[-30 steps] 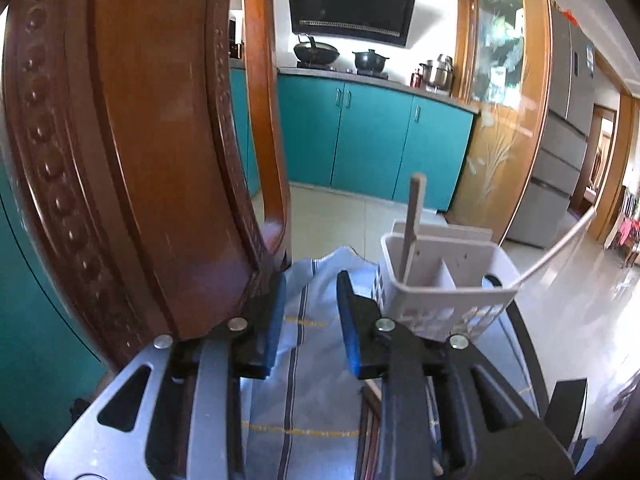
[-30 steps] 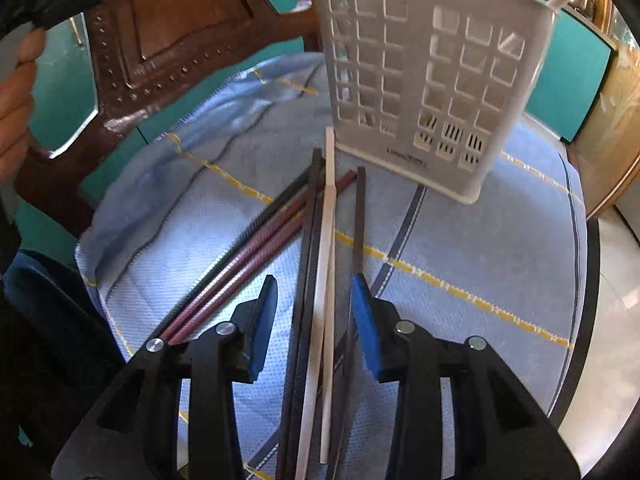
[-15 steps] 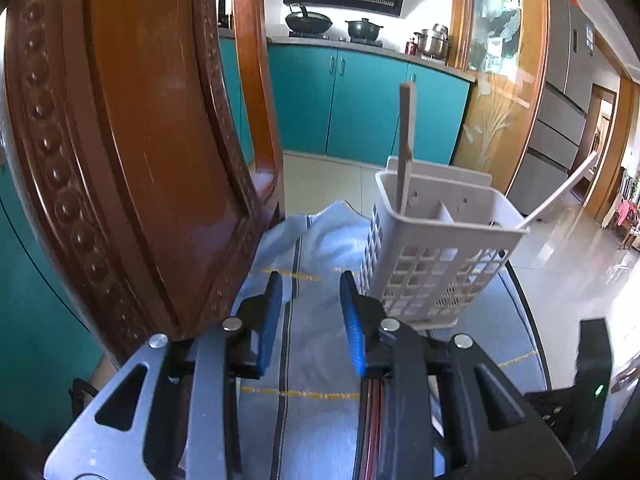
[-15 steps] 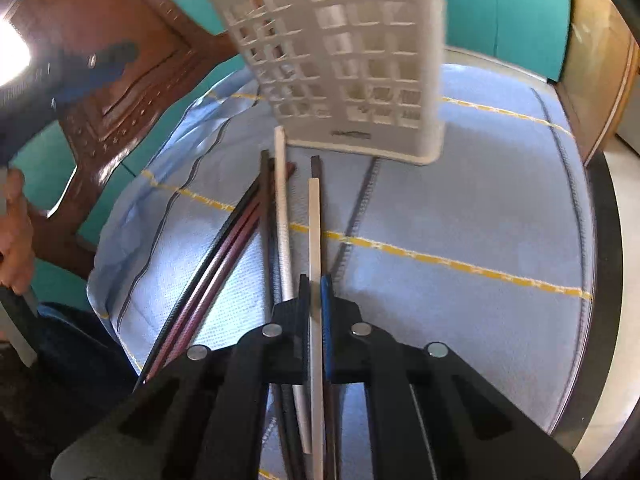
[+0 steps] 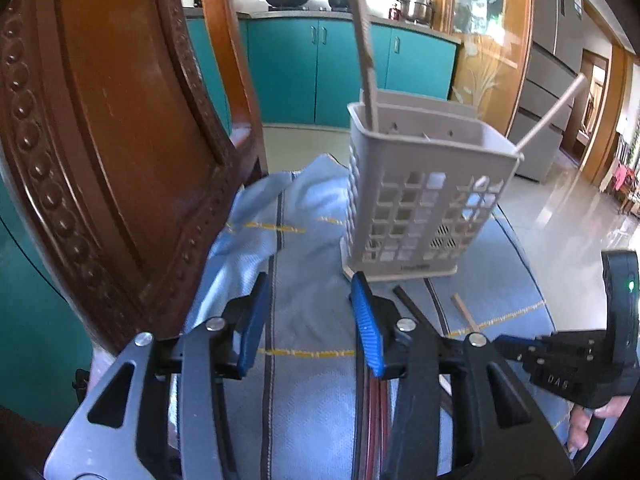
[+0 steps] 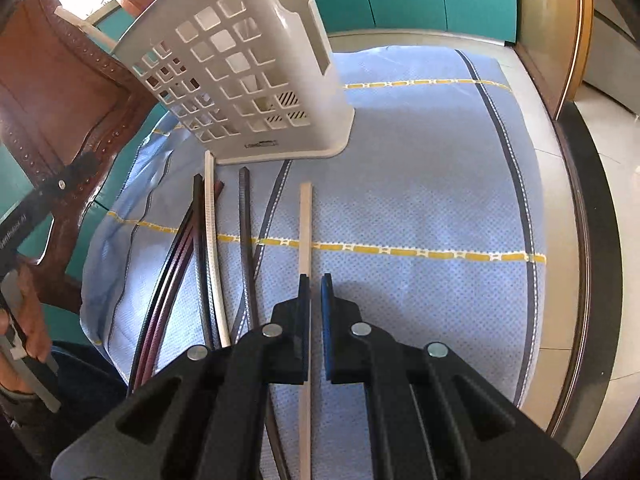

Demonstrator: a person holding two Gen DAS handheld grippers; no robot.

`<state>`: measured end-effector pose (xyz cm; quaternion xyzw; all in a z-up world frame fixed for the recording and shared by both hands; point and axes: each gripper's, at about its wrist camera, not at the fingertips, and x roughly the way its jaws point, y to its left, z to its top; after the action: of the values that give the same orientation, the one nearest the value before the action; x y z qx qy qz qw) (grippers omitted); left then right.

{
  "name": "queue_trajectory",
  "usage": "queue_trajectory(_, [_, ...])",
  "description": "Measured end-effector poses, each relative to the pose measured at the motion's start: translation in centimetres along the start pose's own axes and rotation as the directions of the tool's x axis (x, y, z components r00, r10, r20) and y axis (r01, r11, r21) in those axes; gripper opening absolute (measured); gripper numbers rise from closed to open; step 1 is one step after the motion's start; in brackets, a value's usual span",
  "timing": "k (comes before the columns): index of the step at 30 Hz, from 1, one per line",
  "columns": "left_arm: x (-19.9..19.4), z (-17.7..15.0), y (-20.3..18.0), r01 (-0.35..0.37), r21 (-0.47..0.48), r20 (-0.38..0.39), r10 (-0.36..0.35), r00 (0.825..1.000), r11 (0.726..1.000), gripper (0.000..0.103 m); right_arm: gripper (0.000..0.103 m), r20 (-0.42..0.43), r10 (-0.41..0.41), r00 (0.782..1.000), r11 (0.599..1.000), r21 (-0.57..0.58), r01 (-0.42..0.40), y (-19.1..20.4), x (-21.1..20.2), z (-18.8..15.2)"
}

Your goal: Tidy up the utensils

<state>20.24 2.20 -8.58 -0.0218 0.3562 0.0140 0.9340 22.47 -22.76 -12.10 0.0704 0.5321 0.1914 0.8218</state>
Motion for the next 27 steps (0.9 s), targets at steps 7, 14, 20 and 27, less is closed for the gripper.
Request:
queue_trajectory(7, [0.4,-1.4,-1.3,0.005,0.036,-0.045,-0.004,0.999,0.999,0.05,0.006,-0.003,0.007,1.0,1.0,-0.009,-0.007,0.4,0.4,0.1])
queue_trajectory(14, [1.4,-2.4,-1.8,0.028,0.048,-0.128,-0.022,0.991,0.998,0.054,0.006,-0.006,0.002,1.0,1.0,-0.02,-0.002,0.9,0.7,0.2])
queue_trajectory(20, [2.2,-3.1,-1.5,0.02,0.038,-0.171,-0.013,0.985,0.999,0.057,0.007,-0.009,-0.006,1.0,1.0,-0.022,0.006,1.0,0.7,0.3])
queue_trajectory(27, [3.1,-3.6,-1.3,0.024,0.032,-0.219,-0.017,0.976,0.999,0.058,0.007,-0.003,-0.006,1.0,0.999,-0.049,0.006,1.3,0.4,0.3])
